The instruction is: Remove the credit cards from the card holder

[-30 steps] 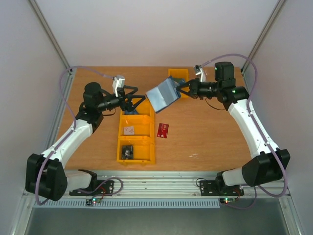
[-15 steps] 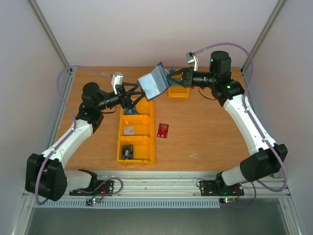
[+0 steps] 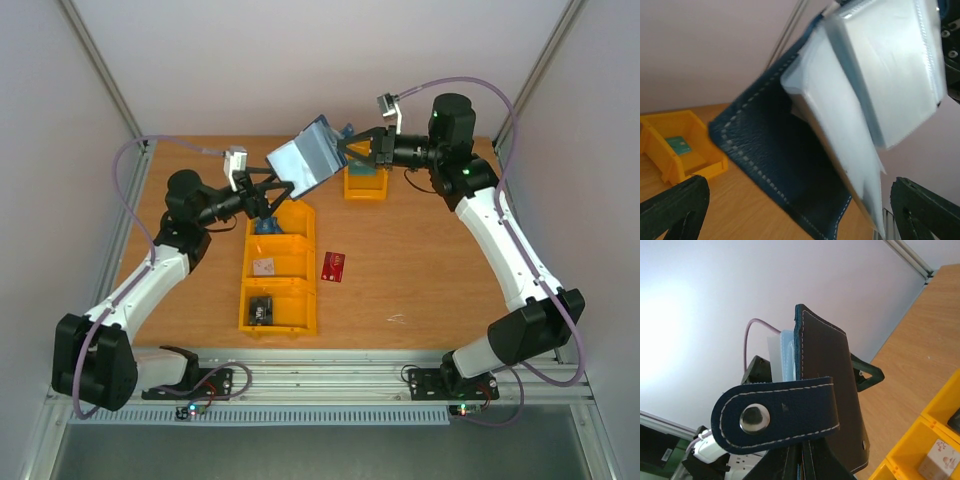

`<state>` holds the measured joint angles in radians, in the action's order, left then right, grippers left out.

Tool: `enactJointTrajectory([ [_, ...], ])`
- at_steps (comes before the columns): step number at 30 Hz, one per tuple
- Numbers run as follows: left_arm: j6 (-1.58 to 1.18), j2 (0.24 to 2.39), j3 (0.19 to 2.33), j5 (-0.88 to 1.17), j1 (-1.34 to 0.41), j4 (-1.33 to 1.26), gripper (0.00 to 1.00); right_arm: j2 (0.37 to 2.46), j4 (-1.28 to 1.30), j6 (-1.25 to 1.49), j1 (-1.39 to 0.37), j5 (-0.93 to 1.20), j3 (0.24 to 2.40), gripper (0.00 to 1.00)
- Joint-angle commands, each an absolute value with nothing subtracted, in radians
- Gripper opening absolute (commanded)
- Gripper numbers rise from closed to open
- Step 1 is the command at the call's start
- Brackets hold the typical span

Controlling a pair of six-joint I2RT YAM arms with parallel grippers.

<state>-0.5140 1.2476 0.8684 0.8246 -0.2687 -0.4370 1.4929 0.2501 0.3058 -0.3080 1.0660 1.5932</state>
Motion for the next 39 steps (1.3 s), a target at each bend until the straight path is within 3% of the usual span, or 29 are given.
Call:
enactJointTrajectory([
  [1,-0.556,1.228,0.872,0.807,-0.247,-0.504,0.99,1.5,0.196,0.33,-0.317,1.108,1.643,0.01],
  [6,-0.509,1.243,0.918,0.943,-0.299,-0.55,0.99,1.51,0.14,0.357,-0.322,1.117,1.629,0.01],
  [11,-0.504,1.259,0.934,0.831,-0.32,-0.561,0.98,1.505,0.039,0.382,-0.345,1.154,1.593,0.01],
  [14,-0.501,1.259,0.948,0.837,-0.315,-0.582,0.8,1.494,0.021,0.368,-0.345,1.179,1.572,0.01],
  [15,-0.509,1.259,0.954,0.868,-0.316,-0.598,0.7,1.494,0.022,0.363,-0.344,1.186,1.564,0.01],
  [19,-0.523,1.243,0.958,0.916,-0.321,-0.61,0.14,1.49,0.122,0.284,-0.345,1.17,1.556,0.01],
  [20,-0.521,1.234,0.954,0.908,-0.321,-0.604,0.03,1.489,0.171,0.249,-0.344,1.153,1.561,0.01],
  [21,-0.511,1.227,0.952,0.897,-0.321,-0.594,0.01,1.488,0.243,0.201,-0.345,1.128,1.571,0.04],
  [24,-0.467,1.209,0.947,0.89,-0.322,-0.55,0.0,1.489,0.45,0.043,-0.345,1.011,1.618,0.41],
  [26,-0.446,1.197,0.942,0.888,-0.324,-0.53,0.0,1.492,0.514,-0.035,-0.346,0.993,1.637,0.52],
  [30,-0.422,1.185,0.934,0.899,-0.326,-0.524,0.0,1.48,0.546,-0.133,-0.379,0.949,1.644,0.54],
  [36,-0.387,1.175,0.927,0.955,-0.33,-0.537,0.0,1.474,0.577,-0.199,-0.409,0.864,1.648,0.49],
  [39,-0.373,1.174,0.926,0.946,-0.334,-0.538,0.0,1.479,0.57,-0.216,-0.429,0.886,1.653,0.53],
])
